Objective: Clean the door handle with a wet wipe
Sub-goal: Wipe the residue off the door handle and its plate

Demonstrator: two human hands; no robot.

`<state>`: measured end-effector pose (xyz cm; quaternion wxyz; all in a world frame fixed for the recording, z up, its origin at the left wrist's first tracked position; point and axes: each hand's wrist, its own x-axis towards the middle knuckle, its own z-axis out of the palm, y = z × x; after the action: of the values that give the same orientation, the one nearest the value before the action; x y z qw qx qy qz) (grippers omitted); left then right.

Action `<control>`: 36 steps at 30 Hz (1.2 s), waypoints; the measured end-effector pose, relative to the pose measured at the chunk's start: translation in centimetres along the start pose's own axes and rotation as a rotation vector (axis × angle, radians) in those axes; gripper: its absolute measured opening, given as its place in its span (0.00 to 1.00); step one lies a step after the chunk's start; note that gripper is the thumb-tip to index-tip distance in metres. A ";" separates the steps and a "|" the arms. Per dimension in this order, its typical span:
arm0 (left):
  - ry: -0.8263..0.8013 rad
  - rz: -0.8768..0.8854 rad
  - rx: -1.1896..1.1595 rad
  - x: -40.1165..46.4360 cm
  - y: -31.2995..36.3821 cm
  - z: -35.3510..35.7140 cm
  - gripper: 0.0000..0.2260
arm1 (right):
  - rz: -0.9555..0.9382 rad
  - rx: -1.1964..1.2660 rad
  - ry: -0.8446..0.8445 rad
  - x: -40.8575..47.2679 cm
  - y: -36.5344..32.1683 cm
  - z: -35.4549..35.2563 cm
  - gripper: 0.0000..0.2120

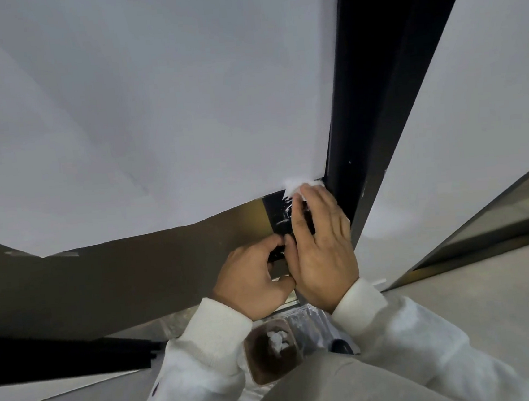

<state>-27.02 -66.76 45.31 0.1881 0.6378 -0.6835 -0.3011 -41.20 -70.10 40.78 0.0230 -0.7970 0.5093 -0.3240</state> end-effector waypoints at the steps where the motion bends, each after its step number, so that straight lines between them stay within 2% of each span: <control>1: -0.004 0.001 -0.002 0.0 0.0 0.0 0.13 | -0.061 0.001 -0.025 -0.1 0.2 -0.1 0.27; 4: -0.003 0.015 -0.015 0.1 0.1 -0.1 0.11 | -0.203 0.021 -0.106 0.0 0.6 -0.5 0.26; 6: -0.009 0.012 -0.027 0.1 0.3 -0.4 0.10 | -0.217 0.010 -0.128 0.1 0.9 -0.7 0.24; 10: -0.029 -0.029 -0.010 -0.1 0.6 -0.6 0.20 | -0.019 -0.060 -0.087 -0.2 1.6 -1.6 0.23; 11: -0.028 -0.028 -0.014 -0.1 0.6 -0.6 0.19 | 0.018 -0.068 -0.087 -0.1 1.4 -1.7 0.24; 14: 0.021 0.032 -0.014 -0.1 0.7 -0.5 0.08 | 0.017 -0.069 -0.103 0.3 0.2 -1.2 0.23; 19: 0.012 0.024 0.002 -0.1 0.9 -0.6 0.10 | -0.117 -0.007 -0.111 0.9 1.2 -0.8 0.20; 24: -0.004 -0.001 0.014 -0.5 1.0 -0.9 0.19 | 0.096 0.093 -0.043 0.0 0.7 -0.6 0.23; 27: -0.006 -0.002 0.016 -0.4 0.7 -0.6 0.14 | 0.137 0.177 -0.018 -0.6 0.0 0.0 0.26; 32: 0.012 0.007 0.021 -0.2 0.9 -0.5 0.15 | -0.031 0.163 -0.024 -0.8 0.6 0.4 0.29; 36: -0.007 -0.007 0.011 -0.1 1.0 -0.6 0.18 | -0.073 0.167 -0.030 -0.5 1.3 0.5 0.30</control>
<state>-27.35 -66.71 46.40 0.1812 0.6401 -0.6836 -0.3002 -42.11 -70.47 39.71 0.0851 -0.8151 0.4505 -0.3540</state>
